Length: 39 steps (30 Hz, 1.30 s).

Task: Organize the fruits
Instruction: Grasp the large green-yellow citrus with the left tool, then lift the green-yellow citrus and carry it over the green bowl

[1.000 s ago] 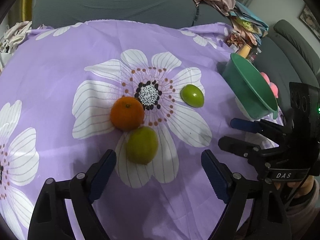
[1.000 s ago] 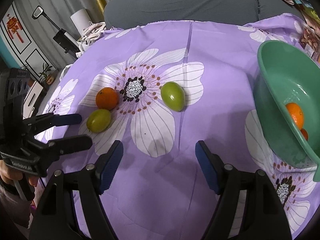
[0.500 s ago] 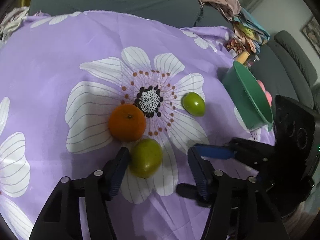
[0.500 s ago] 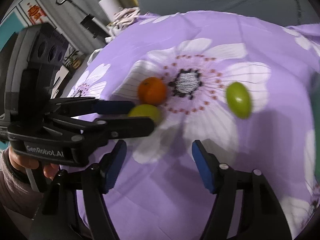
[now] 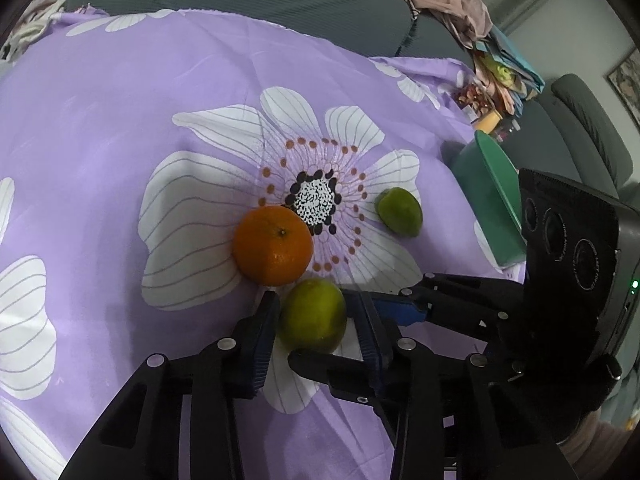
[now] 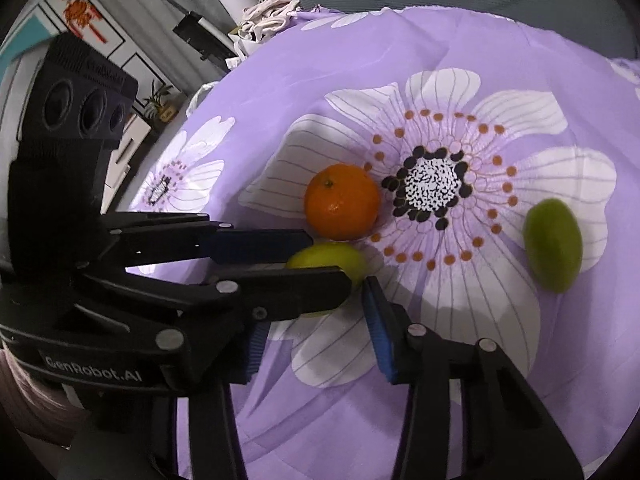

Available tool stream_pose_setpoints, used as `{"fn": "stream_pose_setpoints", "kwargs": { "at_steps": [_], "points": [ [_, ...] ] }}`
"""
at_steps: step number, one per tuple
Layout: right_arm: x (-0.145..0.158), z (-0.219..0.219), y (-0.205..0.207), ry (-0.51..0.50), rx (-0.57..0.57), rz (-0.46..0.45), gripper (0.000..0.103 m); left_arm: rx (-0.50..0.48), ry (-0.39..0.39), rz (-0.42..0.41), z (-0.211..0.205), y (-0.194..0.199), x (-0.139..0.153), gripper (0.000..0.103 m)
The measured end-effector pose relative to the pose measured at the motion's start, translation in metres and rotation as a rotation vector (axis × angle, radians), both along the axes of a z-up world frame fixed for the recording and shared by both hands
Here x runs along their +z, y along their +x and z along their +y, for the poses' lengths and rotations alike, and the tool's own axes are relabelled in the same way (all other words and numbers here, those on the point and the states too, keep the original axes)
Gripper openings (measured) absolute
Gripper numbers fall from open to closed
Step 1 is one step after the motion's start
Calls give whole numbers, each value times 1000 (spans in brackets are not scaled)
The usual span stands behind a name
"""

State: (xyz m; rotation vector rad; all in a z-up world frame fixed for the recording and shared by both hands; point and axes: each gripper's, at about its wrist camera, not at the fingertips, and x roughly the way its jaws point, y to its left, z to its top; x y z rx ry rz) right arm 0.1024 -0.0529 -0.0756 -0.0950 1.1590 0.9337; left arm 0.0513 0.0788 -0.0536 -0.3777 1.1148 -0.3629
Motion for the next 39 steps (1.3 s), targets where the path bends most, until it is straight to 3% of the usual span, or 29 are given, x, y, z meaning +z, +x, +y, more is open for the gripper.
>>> {"fn": "stream_pose_setpoints", "kwargs": {
  "at_steps": [15, 39],
  "points": [
    [10, -20, -14, -18, -13, -72, 44, -21, -23, -13, -11, -12, 9, 38],
    [42, -91, -46, 71, -131, -144, 45, -134, 50, -73, -83, -23, 47, 38]
  ]
}}
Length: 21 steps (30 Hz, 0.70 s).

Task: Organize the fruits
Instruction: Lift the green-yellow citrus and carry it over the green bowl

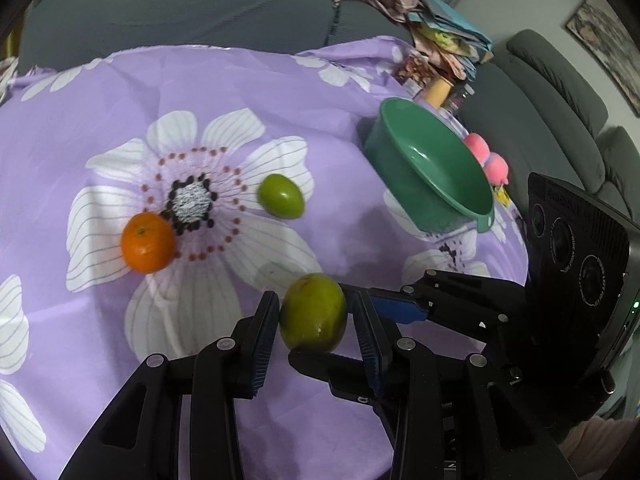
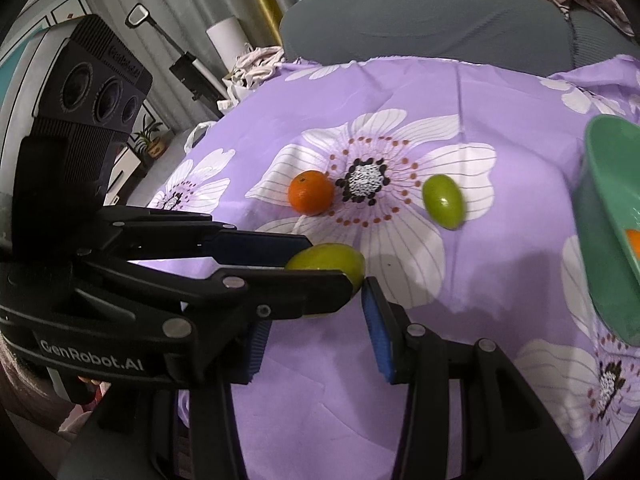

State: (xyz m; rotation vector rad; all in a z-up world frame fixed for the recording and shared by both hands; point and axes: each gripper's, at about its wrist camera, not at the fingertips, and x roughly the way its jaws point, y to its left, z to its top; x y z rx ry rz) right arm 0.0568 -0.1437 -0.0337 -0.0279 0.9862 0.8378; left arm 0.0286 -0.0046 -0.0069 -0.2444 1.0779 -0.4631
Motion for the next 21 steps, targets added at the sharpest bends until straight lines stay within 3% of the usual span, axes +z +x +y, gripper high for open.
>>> {"fn": "stream_pose_setpoints", "kwargs": {
  "at_steps": [21],
  "points": [
    [34, -80, -3, 125, -136, -92, 45, -137, 103, -114, -78, 10, 46, 38]
  ]
}}
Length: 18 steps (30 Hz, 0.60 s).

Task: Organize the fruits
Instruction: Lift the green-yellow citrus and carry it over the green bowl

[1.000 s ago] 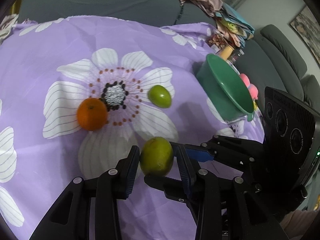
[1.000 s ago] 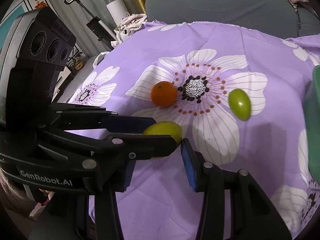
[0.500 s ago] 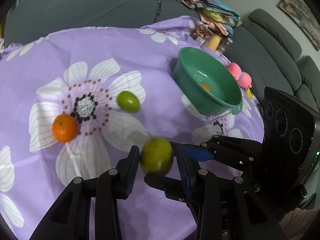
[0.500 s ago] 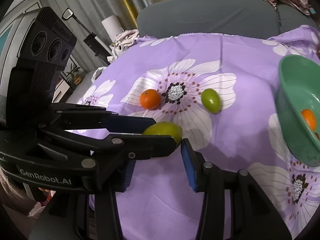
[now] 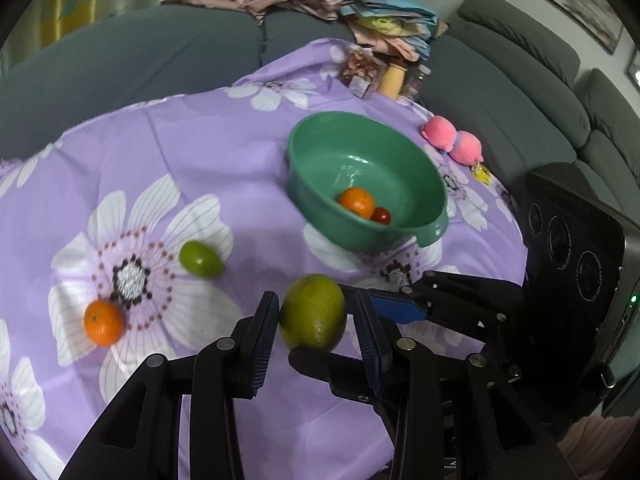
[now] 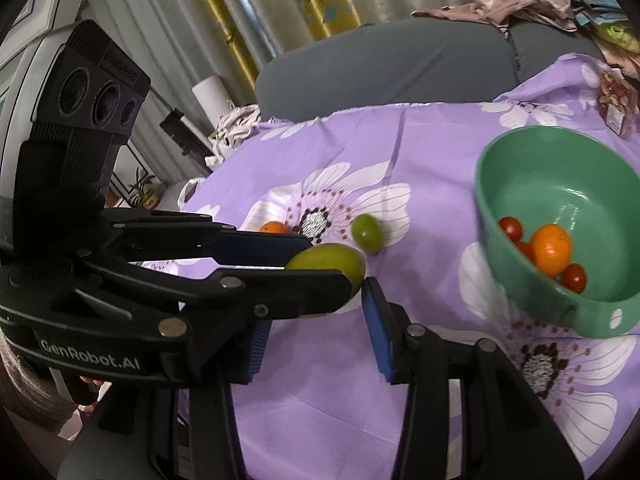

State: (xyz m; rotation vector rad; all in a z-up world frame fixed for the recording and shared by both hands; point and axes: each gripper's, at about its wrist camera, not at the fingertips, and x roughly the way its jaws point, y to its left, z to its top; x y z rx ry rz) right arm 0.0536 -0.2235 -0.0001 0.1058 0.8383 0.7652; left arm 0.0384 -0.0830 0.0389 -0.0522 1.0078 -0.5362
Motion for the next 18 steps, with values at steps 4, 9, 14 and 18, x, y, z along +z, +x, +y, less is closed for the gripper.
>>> {"fn": "stream_pose_setpoints", "kwargs": {
  "at_steps": [4, 9, 14, 18],
  "points": [
    [2, -12, 1, 17, -23, -7, 45, -23, 14, -9, -13, 4, 3, 38],
    [6, -25, 3, 32, -51, -26, 45, -52, 31, -29, -29, 10, 10, 38],
    [11, -39, 10, 53, -84, -45, 45, -80, 40, -50, -45, 18, 17, 38],
    [14, -49, 17, 61, -109, -56, 45, -98, 36, -61, -55, 26, 20, 38]
  ]
}}
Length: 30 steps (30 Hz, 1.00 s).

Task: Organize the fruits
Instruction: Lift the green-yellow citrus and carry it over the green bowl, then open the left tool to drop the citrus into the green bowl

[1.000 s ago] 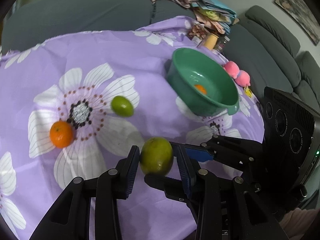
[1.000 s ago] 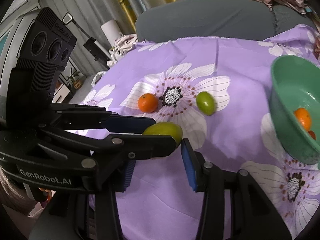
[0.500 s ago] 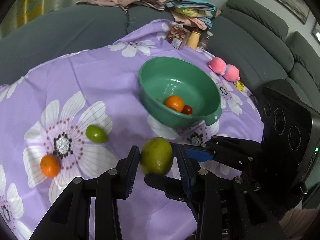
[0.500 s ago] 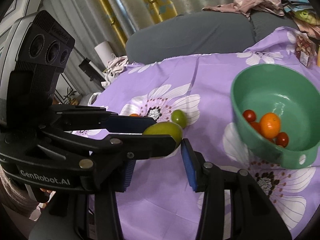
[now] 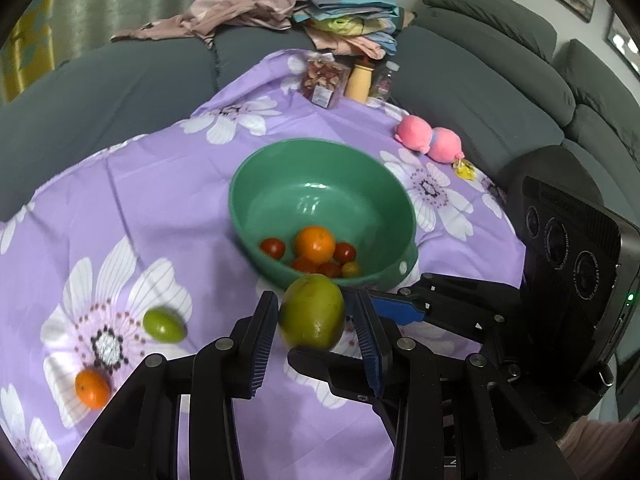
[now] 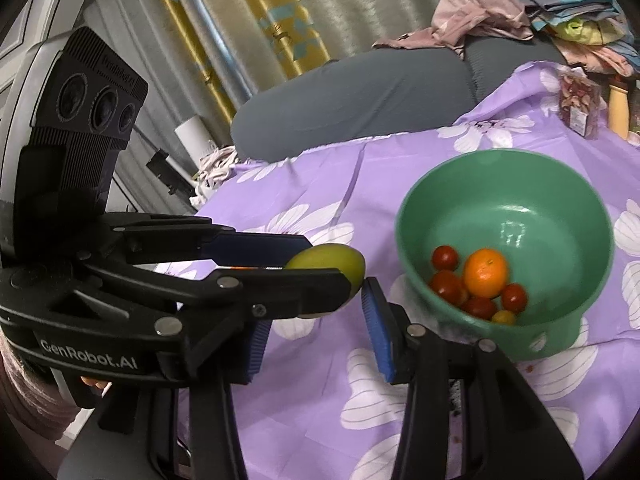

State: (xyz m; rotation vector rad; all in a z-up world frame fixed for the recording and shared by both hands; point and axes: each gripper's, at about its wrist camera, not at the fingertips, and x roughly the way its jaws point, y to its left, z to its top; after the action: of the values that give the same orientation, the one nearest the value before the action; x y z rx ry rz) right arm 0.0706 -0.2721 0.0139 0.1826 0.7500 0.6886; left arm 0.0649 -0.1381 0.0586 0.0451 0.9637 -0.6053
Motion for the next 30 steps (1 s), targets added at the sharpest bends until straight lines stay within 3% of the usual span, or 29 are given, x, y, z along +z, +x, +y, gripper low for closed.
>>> {"fn": "stream_pose_setpoints", "kwargs": {
  "at_steps": [30],
  "points": [
    [-10, -46, 46, 14, -109, 26, 45, -76, -16, 37, -46, 49, -13, 38]
  ]
}}
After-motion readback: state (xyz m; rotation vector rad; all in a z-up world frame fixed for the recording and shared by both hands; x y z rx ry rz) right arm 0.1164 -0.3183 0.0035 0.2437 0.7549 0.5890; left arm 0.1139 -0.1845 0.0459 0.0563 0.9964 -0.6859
